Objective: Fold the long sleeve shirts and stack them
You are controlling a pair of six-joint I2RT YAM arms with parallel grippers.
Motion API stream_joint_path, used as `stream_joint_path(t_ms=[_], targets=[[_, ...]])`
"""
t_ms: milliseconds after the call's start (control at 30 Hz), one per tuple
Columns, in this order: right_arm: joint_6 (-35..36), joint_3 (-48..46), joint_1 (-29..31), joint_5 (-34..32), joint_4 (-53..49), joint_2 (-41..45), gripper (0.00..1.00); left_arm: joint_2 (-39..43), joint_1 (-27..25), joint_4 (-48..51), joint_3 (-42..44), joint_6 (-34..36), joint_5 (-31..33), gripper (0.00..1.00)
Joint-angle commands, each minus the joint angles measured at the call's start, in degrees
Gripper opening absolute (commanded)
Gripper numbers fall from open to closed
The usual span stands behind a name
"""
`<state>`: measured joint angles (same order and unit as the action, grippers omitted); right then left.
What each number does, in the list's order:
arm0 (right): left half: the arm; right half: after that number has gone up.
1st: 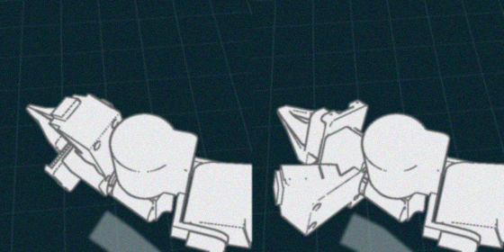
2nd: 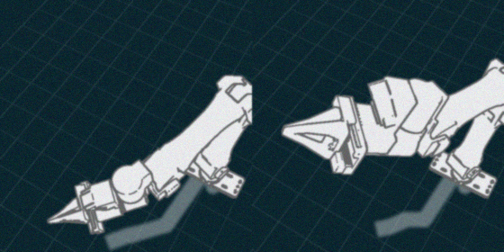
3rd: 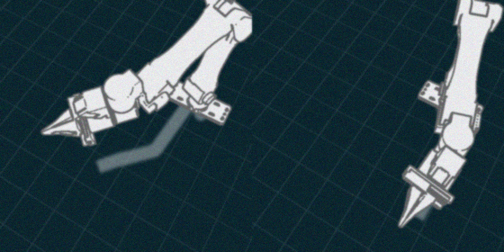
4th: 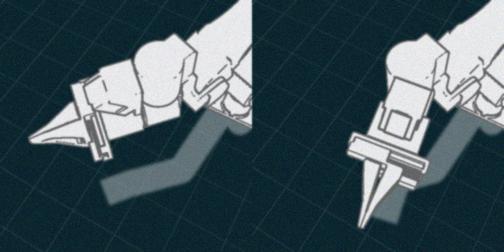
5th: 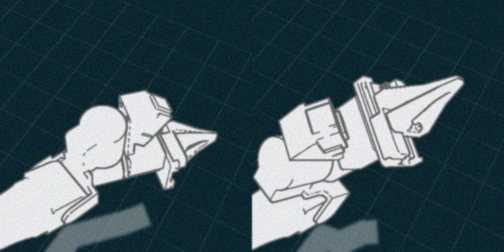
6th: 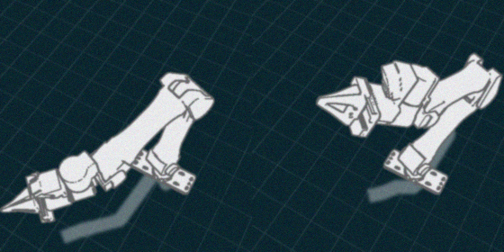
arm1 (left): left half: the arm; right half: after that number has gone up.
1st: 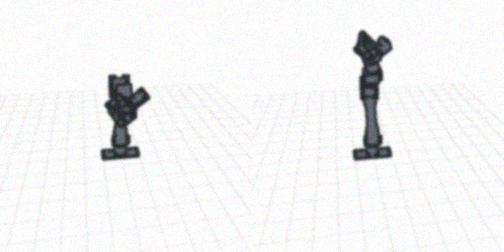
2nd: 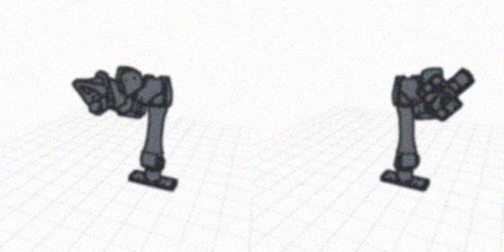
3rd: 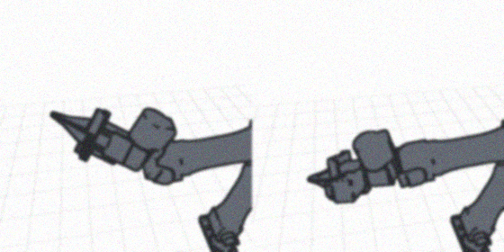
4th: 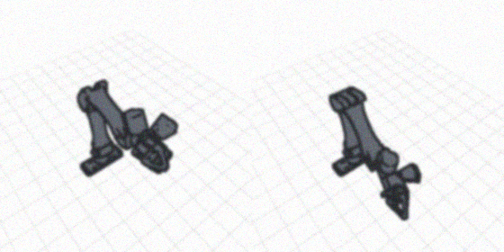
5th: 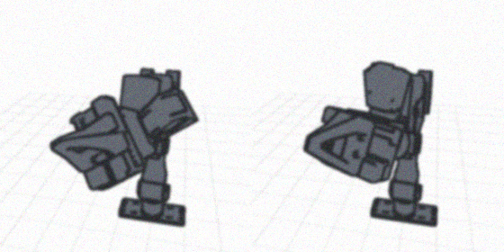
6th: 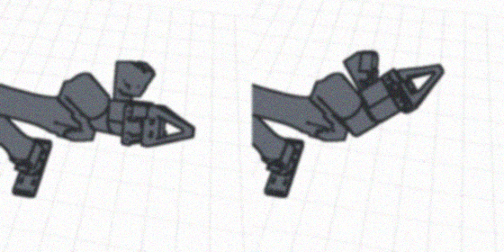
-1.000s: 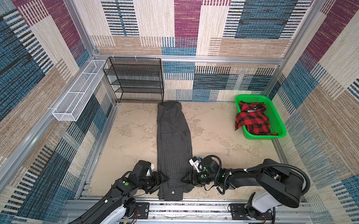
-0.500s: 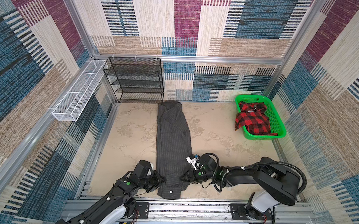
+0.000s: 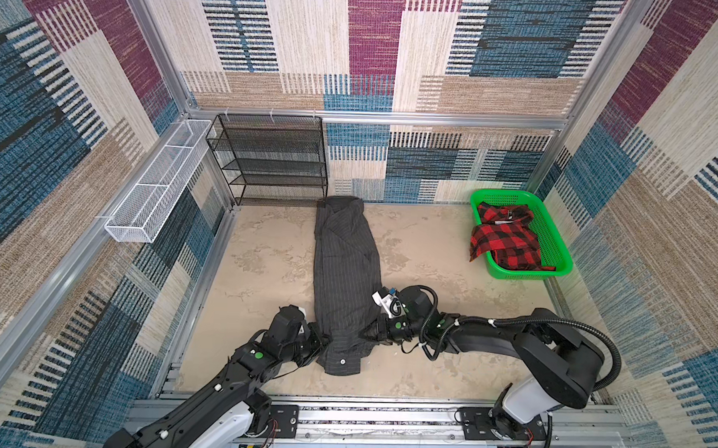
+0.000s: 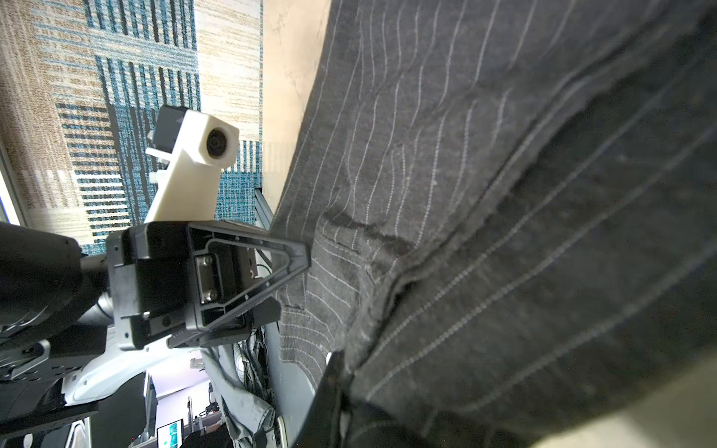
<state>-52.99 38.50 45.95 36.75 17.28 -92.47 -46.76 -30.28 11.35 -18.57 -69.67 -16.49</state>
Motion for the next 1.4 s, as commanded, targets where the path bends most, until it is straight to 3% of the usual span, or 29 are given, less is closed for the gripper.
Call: stream_joint_path(t_ms=[0,400,700,933,1033,1100,1167,1367], targets=[[4.02,3.52,-1.97,3.87,-3.89,-1.62,0.13,-4.07,0.6,-3.77,-3.97,2.69,3.28,0.0],[12.83,19.84,-10.86,11.11,-13.86,-11.58,0.11,-23.18,8.82,-7.48,-18.87,9.81,-0.99,0.0],[16.23,34.68,-15.49,14.59,-18.87,-22.24,0.1,-34.42,15.65,-8.18,-29.37,14.31,-5.82,0.0],[18.09,47.96,-18.34,16.58,-23.71,-31.41,0.11,-48.08,19.0,-9.5,-39.17,16.34,-10.78,0.0],[17.92,52.79,-19.6,17.63,-24.62,-35.55,0.16,-52.87,20.11,-10.21,-42.78,16.54,-11.52,0.0],[17.92,56.49,-20.26,18.4,-25.3,-38.2,0.26,-55.79,20.68,-9.47,-45.56,16.97,-12.15,0.0],[18.16,59.14,-20.65,18.79,-26.13,-40.22,0.4,-59.04,21.12,-8.2,-48.35,17.53,-12.9,0.11],[18.72,63.09,-22.03,17.62,-27.3,-42.5,0.6,-64.93,22.15,-6.5,-54.65,17.49,-13.06,0.47]])
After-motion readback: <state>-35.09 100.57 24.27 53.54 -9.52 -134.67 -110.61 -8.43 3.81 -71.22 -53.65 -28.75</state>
